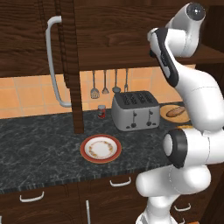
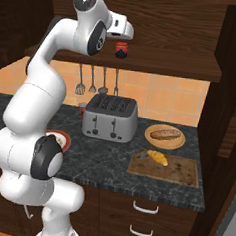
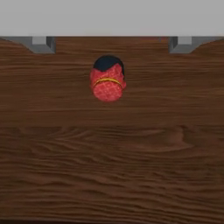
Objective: From the different types of pastries on the counter, select a croissant and place it on the cutting board. Then retrieve a jar of jam from the cabinet and place it alongside the croissant on the cutting board.
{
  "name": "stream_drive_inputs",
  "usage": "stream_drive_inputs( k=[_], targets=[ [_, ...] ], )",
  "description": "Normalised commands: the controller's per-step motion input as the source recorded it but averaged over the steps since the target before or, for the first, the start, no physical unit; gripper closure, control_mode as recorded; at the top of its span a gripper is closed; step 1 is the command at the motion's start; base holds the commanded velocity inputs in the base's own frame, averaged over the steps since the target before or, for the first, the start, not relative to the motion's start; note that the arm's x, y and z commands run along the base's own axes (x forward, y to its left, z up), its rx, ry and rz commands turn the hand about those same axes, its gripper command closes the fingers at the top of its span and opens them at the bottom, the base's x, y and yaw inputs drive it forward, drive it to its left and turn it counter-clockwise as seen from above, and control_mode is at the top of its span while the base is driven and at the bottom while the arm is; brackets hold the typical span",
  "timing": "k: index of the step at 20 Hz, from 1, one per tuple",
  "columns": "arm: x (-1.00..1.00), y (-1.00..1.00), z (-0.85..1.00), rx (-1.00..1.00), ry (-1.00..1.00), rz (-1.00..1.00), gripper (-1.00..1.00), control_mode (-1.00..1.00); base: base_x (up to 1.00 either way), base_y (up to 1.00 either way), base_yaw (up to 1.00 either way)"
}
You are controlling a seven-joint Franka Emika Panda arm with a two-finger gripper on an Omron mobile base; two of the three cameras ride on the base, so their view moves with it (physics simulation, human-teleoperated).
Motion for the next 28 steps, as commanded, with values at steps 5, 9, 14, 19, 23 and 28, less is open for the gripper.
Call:
stream_drive_inputs(
  k=[5, 9, 14, 19, 23, 28],
  targets=[
    [0.56, 0.0, 0.0, 0.0, 0.09, 0.0, -1.0, -1.0, 0.0, 0.0, 0.0],
    [0.22, -0.04, -0.37, 0.0, 0.04, 0.0, -1.0, -1.0, 0.0, 0.0, 0.0],
    [0.02, -0.05, -0.1, 0.0, 0.01, 0.0, -1.0, -1.0, 0.0, 0.0, 0.0],
    [0.29, 0.0, -0.42, 0.0, 0.09, 0.0, -1.0, -1.0, 0.0, 0.0, 0.0],
    [0.13, 0.0, -0.02, 0.0, 0.0, 0.0, -1.0, -1.0, 0.0, 0.0, 0.0],
    [0.21, 0.0, -0.33, 0.0, 0.0, 0.0, -1.0, -1.0, 0.0, 0.0, 0.0]
  ],
)
